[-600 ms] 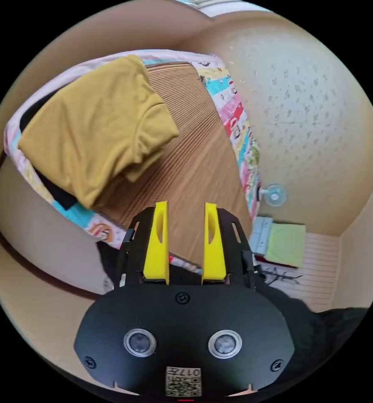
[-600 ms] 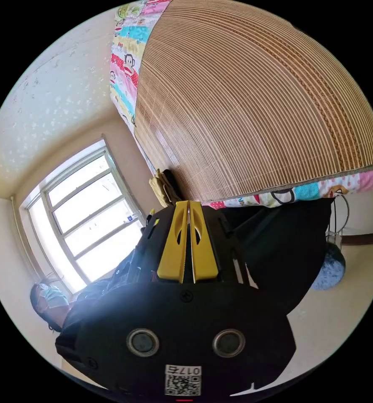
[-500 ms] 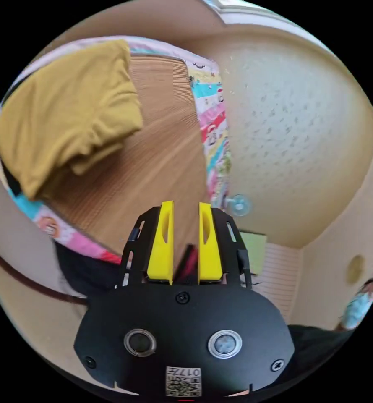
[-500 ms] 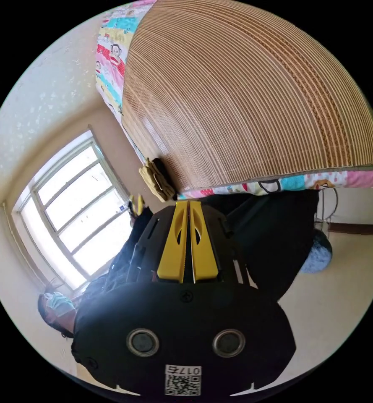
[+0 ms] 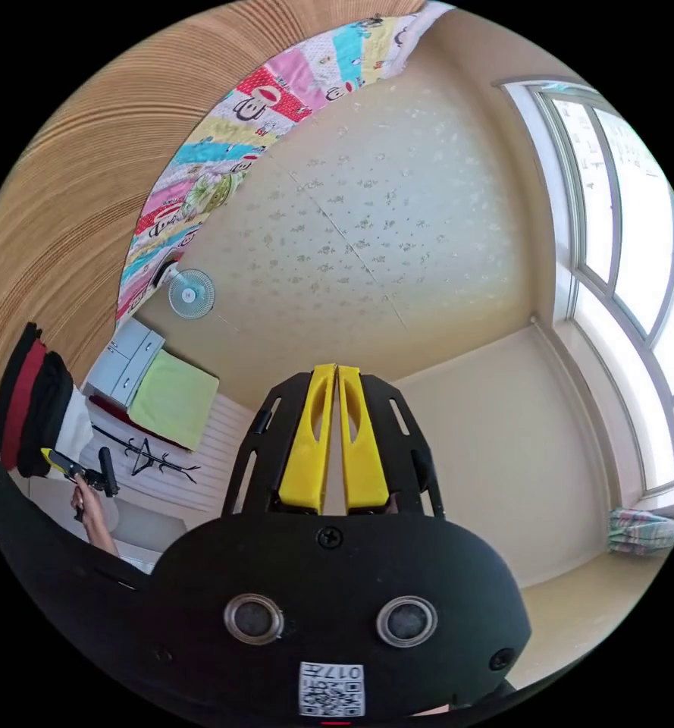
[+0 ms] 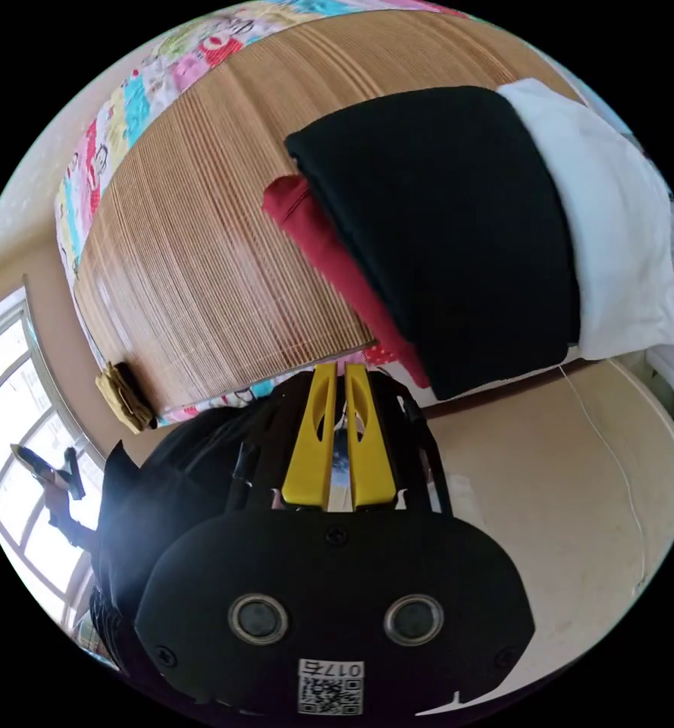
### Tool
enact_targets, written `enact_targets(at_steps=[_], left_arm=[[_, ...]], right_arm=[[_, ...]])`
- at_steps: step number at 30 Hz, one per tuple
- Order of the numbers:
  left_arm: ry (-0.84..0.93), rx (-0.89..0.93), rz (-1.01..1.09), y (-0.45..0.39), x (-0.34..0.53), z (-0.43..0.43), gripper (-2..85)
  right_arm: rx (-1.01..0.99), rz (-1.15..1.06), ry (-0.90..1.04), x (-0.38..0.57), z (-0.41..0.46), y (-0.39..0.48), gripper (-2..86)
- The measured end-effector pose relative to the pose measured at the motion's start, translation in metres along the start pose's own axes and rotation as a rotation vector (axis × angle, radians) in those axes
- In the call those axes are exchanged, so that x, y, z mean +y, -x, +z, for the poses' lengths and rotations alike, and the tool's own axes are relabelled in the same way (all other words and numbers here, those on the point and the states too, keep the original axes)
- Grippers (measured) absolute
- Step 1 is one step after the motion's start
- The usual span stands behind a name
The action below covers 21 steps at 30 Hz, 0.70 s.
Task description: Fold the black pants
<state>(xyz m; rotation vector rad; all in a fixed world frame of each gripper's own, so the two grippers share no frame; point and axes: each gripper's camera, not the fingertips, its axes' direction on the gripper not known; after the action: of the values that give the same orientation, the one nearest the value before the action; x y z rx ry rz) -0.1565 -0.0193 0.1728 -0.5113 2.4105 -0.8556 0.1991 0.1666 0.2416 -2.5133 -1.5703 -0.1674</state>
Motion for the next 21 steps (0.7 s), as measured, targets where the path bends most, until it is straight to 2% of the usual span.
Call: enact_targets(at_steps=[6, 11, 14, 17, 21], left_arm=[[-0.015, -0.008, -0.058, 0.033, 0.011, 0.008, -1.0], [-0.021, -0.015, -0.091, 0.054, 0.013, 0.014, -1.0], [-0.030, -0.019, -0.104, 0.059, 0.010, 0.013, -1.0], [-0.045, -0.023, -0.099, 0.059, 0.005, 0.011, -1.0], [-0.073, -0.013, -0.088, 0.056, -0.004, 0.003, -1.0]], right_arm=[[-0.040, 0.057, -0.218, 0.021, -0.001, -0.066, 5.2], [0.020, -0.030, -0.254, 0.016, 0.045, -0.062, 9.4], [-0.055, 0.014, -0.362, 0.031, 0.061, -0.071, 8.9], [-0.170, 0.060, -0.365, 0.040, 0.065, -0.085, 7.2], [-0.141, 0.035, -0.376, 0.055, 0.054, -0.068, 3.3]])
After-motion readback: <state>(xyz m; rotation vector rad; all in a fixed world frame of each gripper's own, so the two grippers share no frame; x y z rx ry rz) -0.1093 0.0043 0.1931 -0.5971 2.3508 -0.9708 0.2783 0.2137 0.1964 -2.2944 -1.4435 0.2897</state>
